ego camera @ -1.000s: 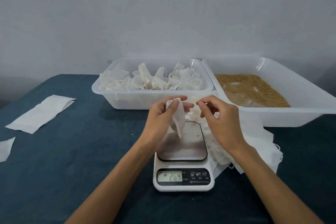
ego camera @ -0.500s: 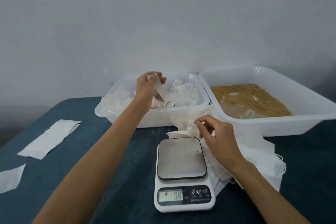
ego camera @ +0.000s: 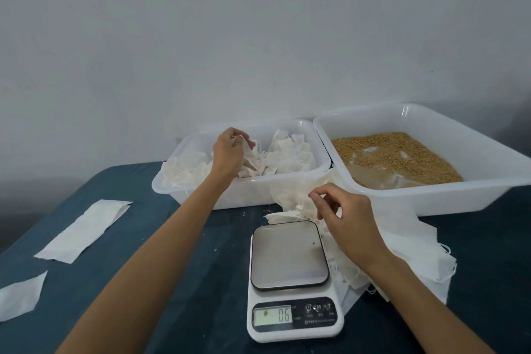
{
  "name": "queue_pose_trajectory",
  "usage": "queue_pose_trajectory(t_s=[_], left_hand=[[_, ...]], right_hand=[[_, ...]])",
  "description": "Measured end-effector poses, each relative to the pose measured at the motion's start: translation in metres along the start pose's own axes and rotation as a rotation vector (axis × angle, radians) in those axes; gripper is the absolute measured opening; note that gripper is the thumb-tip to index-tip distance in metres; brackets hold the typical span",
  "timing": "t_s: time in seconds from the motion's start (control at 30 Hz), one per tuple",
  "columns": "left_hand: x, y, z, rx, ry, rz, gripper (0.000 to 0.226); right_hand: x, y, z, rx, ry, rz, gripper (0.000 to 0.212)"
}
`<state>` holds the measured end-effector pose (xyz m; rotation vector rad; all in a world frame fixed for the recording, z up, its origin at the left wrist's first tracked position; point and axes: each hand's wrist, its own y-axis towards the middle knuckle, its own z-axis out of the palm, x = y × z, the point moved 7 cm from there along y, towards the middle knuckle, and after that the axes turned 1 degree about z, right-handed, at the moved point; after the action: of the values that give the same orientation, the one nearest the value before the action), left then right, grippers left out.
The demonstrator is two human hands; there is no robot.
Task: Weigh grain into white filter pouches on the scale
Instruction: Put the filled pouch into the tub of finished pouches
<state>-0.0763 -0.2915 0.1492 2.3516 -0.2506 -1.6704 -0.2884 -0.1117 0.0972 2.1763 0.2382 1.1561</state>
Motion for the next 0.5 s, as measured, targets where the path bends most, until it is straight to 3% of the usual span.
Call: queue_pose_trajectory(t_s=[0.13, 0.33, 0.5], left_hand=[[0.007, -0.003, 0.010, 0.086, 0.095, 0.025, 0.026], [-0.010, 0.019, -0.010, -0.271, -0.080, -0.013, 0.040], [-0.004, 0.027, 0.013, -0.061, 0.034, -0.014, 0.032]], right_hand=[[-0.002, 0.001, 0.000, -0.003, -0.006, 0.007, 0.009], [-0.003, 0.000, 0.001, 0.007, -0.004, 0.014, 0.008], [-0.004, 0.000, -0.001, 0.005, 0.004, 0.027, 0.008]])
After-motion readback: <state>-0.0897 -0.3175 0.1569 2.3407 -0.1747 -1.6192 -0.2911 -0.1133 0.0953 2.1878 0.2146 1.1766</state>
